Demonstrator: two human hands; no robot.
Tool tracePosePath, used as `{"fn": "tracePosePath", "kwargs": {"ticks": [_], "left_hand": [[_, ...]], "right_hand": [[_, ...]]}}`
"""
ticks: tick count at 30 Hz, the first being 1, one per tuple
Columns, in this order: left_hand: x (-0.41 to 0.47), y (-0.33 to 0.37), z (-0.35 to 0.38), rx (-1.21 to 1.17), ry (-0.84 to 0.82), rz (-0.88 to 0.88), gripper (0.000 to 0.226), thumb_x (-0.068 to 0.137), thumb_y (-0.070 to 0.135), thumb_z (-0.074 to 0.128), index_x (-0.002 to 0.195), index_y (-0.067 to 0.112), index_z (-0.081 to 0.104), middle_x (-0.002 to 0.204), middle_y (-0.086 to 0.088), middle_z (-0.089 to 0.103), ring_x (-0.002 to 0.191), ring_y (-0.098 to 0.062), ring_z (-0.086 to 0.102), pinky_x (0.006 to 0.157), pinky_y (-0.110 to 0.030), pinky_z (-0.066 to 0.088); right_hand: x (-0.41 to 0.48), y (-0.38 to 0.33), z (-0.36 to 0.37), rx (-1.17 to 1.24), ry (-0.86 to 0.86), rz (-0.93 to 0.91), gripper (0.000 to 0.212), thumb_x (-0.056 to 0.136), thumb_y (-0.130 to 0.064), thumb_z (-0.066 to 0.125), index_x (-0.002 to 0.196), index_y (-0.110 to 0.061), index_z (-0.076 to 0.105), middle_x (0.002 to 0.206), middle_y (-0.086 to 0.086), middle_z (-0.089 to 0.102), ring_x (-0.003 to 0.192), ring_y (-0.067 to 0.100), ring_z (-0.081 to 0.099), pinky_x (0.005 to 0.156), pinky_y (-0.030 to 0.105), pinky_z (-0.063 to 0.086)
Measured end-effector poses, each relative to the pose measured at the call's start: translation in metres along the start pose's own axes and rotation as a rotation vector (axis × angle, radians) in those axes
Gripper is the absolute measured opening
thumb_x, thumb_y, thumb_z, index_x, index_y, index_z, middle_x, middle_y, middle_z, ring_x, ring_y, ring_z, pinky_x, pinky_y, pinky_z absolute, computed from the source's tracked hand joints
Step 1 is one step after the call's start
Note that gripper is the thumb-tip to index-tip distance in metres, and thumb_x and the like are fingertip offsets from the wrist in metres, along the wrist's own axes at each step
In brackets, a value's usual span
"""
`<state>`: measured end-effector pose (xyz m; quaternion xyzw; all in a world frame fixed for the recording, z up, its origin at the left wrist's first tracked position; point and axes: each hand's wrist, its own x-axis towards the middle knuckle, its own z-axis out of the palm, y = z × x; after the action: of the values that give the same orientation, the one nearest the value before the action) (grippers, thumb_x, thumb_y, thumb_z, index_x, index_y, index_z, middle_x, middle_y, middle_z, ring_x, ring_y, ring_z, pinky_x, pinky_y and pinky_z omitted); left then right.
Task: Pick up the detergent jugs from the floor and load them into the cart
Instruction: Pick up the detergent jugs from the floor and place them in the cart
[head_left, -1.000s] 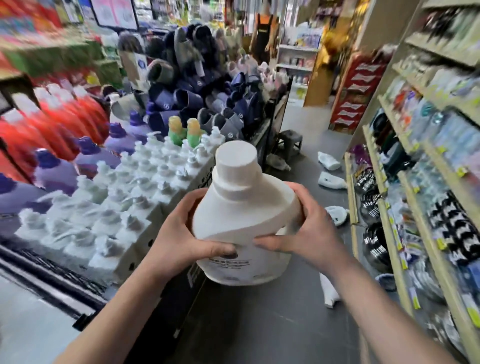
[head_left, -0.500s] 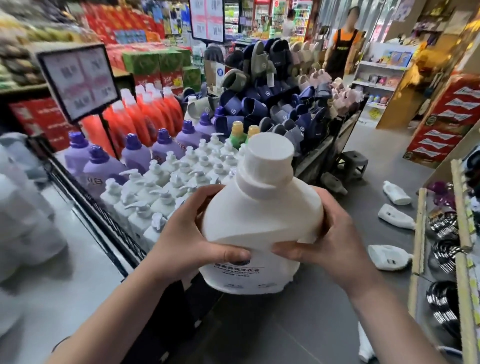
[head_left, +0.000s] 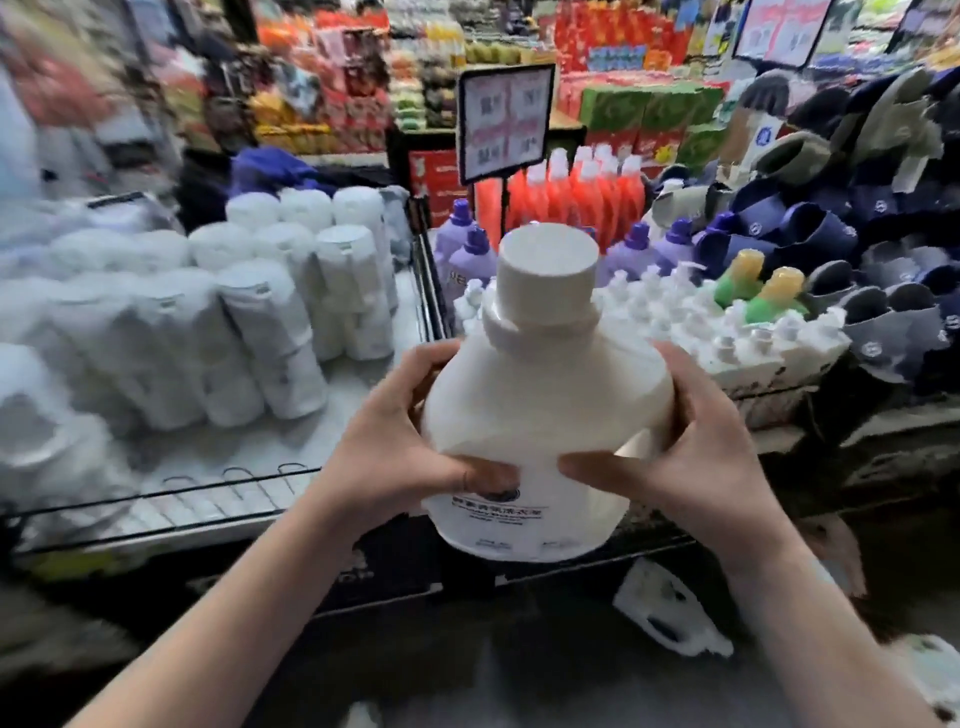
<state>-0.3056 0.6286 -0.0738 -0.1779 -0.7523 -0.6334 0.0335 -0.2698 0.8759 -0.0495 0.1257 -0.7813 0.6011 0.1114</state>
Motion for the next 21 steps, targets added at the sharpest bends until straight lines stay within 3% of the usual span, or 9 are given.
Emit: {"fn": "tracePosePath", "kwargs": {"ticks": [4,9,11,15,18,21], "left_hand": [[-0.047,0.010,-0.047,0.057,0.172,-0.044,0.091,0.041,0.023,0.100,0.123,0.042,0.066,0.113,0.006,0.074,0.107,-0.015,0.072,0.080,-0.043,0.066],[-0.114,0.011,-0.113,0.035,0.372,-0.139,0.095,0.046,0.007,0.103,0.129,0.033,0.066,0.118,0.000,0.071,0.115,-0.032,0.069,0.073,-0.055,0.066],[-0.145,0.011,-0.142,0.049,0.455,-0.168,0.097,0.045,0.010,0.104,0.130,0.034,0.066,0.117,0.000,0.071,0.114,-0.031,0.069,0.073,-0.055,0.066],[-0.212,0.013,-0.204,0.128,0.630,-0.214,0.094,0.040,0.017,0.107,0.122,0.038,0.066,0.115,0.007,0.075,0.107,-0.013,0.072,0.078,-0.026,0.062],[-0.267,0.015,-0.258,0.176,0.726,-0.268,0.097,0.039,0.027,0.110,0.122,0.047,0.064,0.120,0.011,0.074,0.110,-0.009,0.071,0.086,-0.032,0.062],[-0.323,0.013,-0.308,0.219,0.838,-0.312,0.098,0.037,0.039,0.106,0.124,0.050,0.062,0.121,0.013,0.073,0.112,-0.008,0.070,0.091,-0.037,0.060]], "right_hand": [[0.016,-0.005,0.052,0.087,-0.149,-0.048,0.081,0.042,-0.041,0.096,0.117,-0.039,0.066,0.109,-0.020,0.073,0.100,-0.005,0.068,0.079,0.012,0.053],[0.027,-0.023,0.140,0.137,-0.339,-0.125,0.077,0.045,-0.040,0.095,0.117,-0.039,0.066,0.105,-0.022,0.074,0.098,-0.009,0.066,0.080,0.008,0.050],[0.027,-0.032,0.181,0.138,-0.422,-0.150,0.077,0.046,-0.041,0.095,0.118,-0.039,0.067,0.105,-0.020,0.074,0.099,-0.008,0.066,0.081,0.009,0.050],[0.017,-0.055,0.276,0.167,-0.586,-0.176,0.082,0.045,-0.040,0.094,0.122,-0.032,0.067,0.109,-0.016,0.075,0.101,-0.003,0.068,0.080,0.014,0.054],[0.004,-0.078,0.353,0.171,-0.702,-0.198,0.083,0.044,-0.043,0.095,0.122,-0.037,0.067,0.114,-0.013,0.074,0.107,0.003,0.069,0.084,0.020,0.057],[-0.015,-0.100,0.428,0.188,-0.824,-0.218,0.086,0.045,-0.041,0.096,0.125,-0.032,0.066,0.114,-0.014,0.075,0.107,0.001,0.069,0.084,0.016,0.054]]}}
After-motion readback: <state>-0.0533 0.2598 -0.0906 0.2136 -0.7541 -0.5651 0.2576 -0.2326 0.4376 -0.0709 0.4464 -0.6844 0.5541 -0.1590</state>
